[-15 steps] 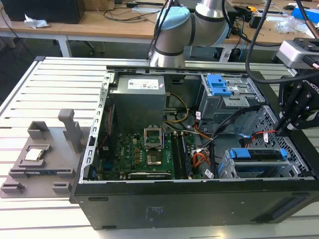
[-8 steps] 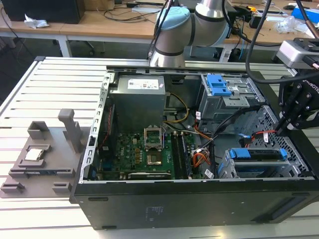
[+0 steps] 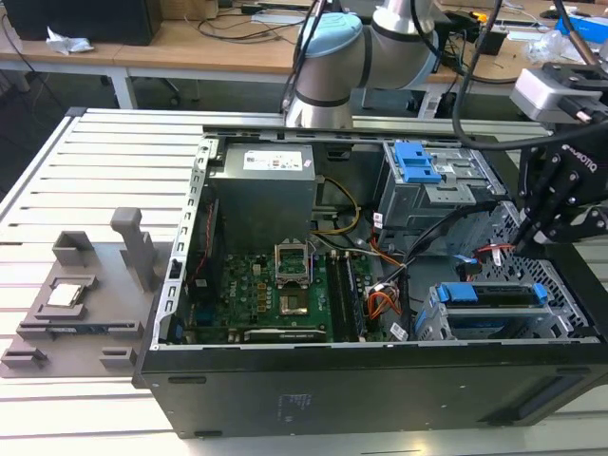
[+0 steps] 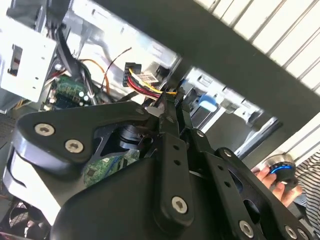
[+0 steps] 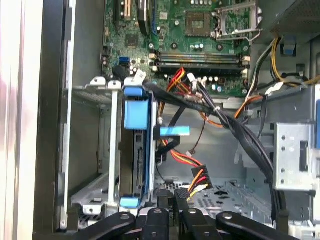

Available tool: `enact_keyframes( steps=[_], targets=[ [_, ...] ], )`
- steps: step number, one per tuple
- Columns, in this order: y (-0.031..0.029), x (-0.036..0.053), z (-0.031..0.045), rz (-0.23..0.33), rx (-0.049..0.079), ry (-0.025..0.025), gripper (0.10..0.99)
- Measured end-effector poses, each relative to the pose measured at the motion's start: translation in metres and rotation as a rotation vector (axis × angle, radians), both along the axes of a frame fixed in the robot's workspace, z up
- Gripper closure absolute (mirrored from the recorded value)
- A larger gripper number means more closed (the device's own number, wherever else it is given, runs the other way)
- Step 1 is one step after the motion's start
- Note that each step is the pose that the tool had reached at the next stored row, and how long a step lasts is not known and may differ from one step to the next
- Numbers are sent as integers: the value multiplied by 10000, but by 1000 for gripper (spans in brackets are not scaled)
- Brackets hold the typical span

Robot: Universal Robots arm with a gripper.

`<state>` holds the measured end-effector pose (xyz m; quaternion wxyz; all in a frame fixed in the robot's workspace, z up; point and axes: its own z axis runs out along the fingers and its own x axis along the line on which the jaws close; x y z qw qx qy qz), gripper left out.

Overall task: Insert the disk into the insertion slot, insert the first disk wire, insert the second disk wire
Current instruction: 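Insert the first disk wire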

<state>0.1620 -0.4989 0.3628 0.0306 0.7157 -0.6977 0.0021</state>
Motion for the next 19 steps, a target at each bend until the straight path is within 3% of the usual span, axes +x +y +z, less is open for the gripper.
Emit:
enact_keyframes(
  steps=[3, 5, 8, 14, 19],
  targets=[
    [0, -168, -5, -1, 2, 0, 918],
    [-3, -216, -14, -1, 4, 0, 918],
    [-53, -225, -44, 0, 3, 0, 918],
    [-268, -218, -91, -52, 4, 0, 918],
    [-272, -157, -174, -286, 14, 1, 918]
  ],
)
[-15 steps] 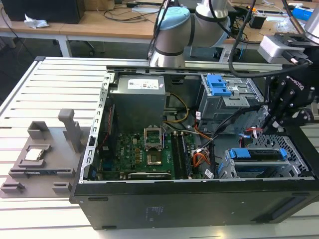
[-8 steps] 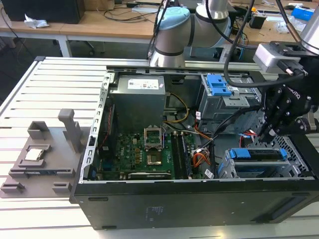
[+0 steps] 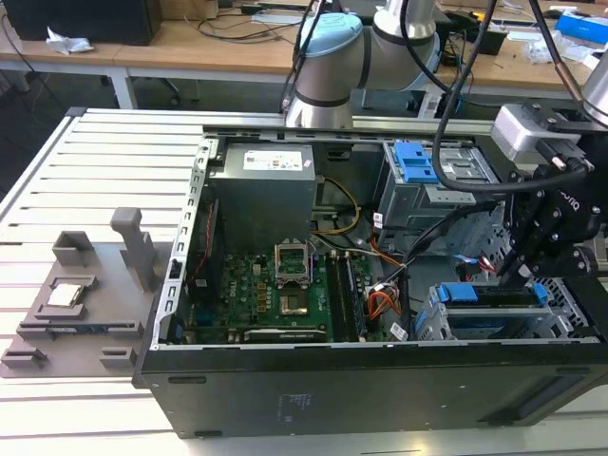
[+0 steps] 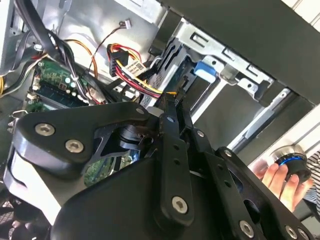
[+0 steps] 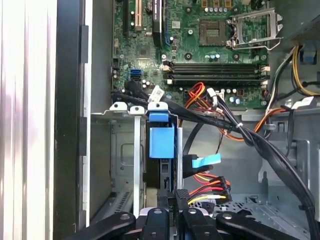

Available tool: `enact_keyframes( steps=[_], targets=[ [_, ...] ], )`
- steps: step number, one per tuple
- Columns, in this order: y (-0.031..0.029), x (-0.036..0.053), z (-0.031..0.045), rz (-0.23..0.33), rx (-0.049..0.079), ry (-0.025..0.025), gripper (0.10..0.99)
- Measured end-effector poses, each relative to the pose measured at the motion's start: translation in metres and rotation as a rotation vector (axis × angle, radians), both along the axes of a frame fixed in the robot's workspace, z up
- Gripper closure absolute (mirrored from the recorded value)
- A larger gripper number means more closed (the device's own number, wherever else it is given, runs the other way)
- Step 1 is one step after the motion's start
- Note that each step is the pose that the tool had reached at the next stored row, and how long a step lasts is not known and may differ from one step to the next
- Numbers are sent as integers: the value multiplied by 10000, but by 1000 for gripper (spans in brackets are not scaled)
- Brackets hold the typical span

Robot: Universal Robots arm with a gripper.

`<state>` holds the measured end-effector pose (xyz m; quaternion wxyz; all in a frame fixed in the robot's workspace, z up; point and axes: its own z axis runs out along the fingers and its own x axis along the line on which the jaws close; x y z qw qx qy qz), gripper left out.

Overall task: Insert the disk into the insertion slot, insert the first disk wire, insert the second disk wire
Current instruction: 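Insert the first disk wire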

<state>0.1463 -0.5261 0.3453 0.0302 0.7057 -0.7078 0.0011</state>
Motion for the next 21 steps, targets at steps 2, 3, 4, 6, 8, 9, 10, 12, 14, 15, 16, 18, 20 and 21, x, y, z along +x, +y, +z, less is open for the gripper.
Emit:
enact_keyframes(
  steps=[2, 3, 4, 6, 8, 9, 10, 12, 14, 15, 16, 18, 20, 21],
  targets=[
    [1, 26, -15, -15, 2, 0, 918],
    [0, 27, -24, -16, 3, 1, 918],
    [-2, 27, -28, -16, 1, 1, 918],
    [-3, 27, -40, -15, 0, 0, 918],
    [-5, 28, -46, -14, -1, -1, 918],
    [-4, 30, -49, -14, 2, 1, 918],
    [-4, 31, -50, -14, 2, 1, 918],
    [-4, 31, -55, -14, 2, 0, 918],
    [-5, 31, -69, -14, 2, 1, 918],
    [-5, 31, -75, -15, 1, 0, 918],
    [-5, 31, -90, -14, 0, 0, 918],
    [-5, 31, -115, -14, -8, 1, 918],
    [-6, 31, -119, -14, -1, 0, 918],
    [-5, 31, -120, -14, 0, 1, 918]
  ],
)
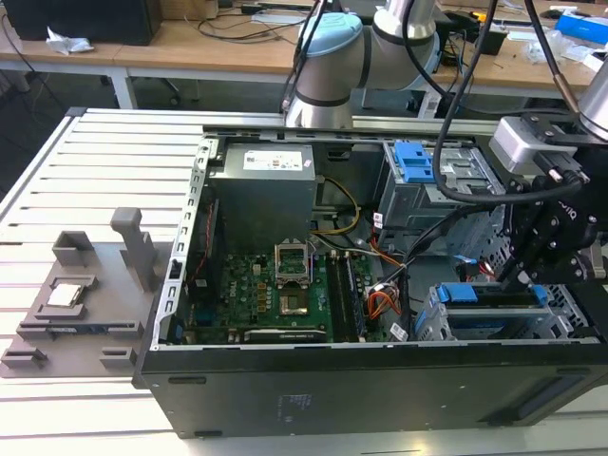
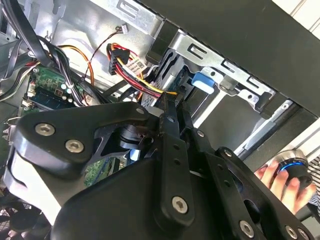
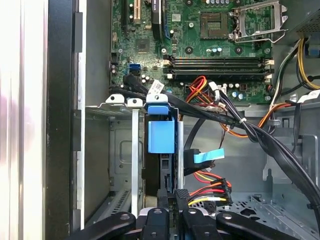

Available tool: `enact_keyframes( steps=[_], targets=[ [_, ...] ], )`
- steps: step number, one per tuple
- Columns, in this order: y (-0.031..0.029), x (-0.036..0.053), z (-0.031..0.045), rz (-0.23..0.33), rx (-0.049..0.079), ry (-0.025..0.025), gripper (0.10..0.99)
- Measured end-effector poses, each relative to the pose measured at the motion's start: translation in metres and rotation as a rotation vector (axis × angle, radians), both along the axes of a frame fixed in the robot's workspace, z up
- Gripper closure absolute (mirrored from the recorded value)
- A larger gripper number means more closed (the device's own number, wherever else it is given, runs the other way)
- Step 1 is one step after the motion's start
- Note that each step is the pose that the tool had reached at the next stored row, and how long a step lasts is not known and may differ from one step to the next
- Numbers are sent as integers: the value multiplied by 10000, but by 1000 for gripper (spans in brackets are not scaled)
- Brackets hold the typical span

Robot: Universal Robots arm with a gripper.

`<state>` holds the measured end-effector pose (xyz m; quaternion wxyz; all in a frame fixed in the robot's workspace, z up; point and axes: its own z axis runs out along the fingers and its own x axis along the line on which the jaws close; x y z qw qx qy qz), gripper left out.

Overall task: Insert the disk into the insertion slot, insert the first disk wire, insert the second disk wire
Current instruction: 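Insert the first disk wire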

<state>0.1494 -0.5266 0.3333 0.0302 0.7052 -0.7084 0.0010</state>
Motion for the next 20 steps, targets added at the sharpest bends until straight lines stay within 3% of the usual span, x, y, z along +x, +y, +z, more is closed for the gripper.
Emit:
enact_keyframes(
  steps=[6, 9, 11, 14, 20],
  targets=[
    [0, 0, 12, 0, 2, 0, 843],
    [8, 0, 228, 0, 0, 0, 843],
    [15, 0, 294, 0, 1, -1, 980],
    [24, 0, 446, 0, 0, 0, 980],
    [23, 0, 475, 0, 0, 0, 980]
  ],
)
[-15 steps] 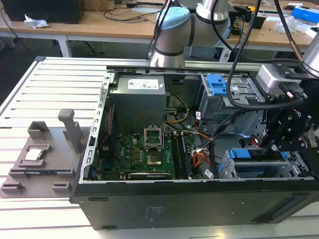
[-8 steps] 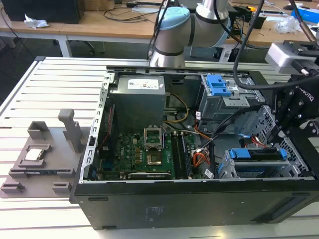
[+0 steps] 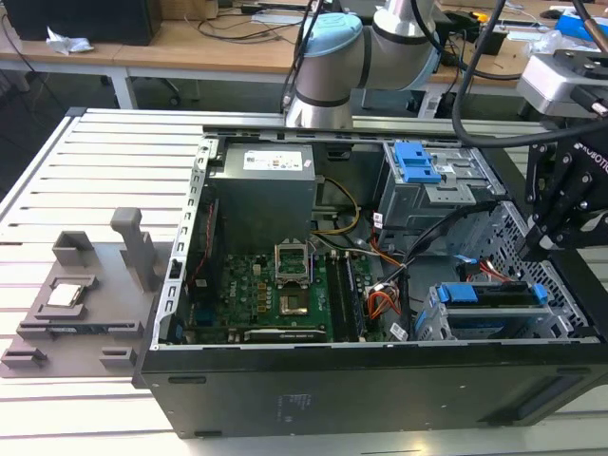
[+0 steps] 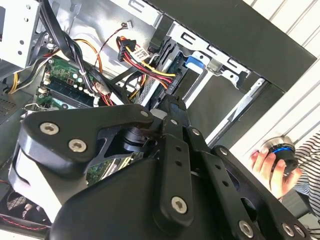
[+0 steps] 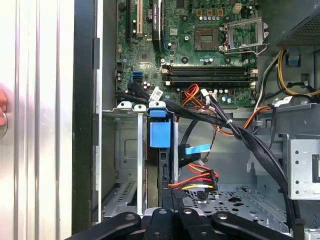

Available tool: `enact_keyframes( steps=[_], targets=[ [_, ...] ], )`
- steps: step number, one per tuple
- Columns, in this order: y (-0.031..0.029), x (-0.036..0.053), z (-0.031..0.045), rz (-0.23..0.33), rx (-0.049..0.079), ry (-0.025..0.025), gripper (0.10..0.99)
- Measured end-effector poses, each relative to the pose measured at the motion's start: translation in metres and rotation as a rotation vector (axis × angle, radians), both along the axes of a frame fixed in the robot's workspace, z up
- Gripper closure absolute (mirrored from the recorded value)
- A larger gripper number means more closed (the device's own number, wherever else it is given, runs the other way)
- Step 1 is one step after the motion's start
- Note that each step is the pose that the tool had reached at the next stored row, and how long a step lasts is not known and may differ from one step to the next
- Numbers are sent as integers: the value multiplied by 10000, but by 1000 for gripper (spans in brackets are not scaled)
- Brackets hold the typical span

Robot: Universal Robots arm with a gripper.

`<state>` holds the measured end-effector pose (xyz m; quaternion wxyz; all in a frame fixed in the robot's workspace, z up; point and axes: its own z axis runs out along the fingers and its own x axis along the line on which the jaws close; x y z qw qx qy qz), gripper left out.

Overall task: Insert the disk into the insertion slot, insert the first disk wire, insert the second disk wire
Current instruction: 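Insert the first disk wire, then insert the second disk wire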

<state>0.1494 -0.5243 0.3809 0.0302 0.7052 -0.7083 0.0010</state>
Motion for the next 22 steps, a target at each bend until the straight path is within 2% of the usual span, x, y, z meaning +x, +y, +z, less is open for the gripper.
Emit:
enact_keyframes(
  steps=[10, 13, 14, 18, 20, 22],
  targets=[
    [0, 0, 1, 0, 0, 0, 973],
    [0, 0, 2, 0, -1, 0, 784],
    [0, -2, 2, 0, -1, 0, 784],
    [14, -71, -6, 0, 0, 0, 784],
    [16, -147, -10, 0, 0, 0, 784],
    [19, -272, -19, -1, -1, 0, 784]
  ],
)
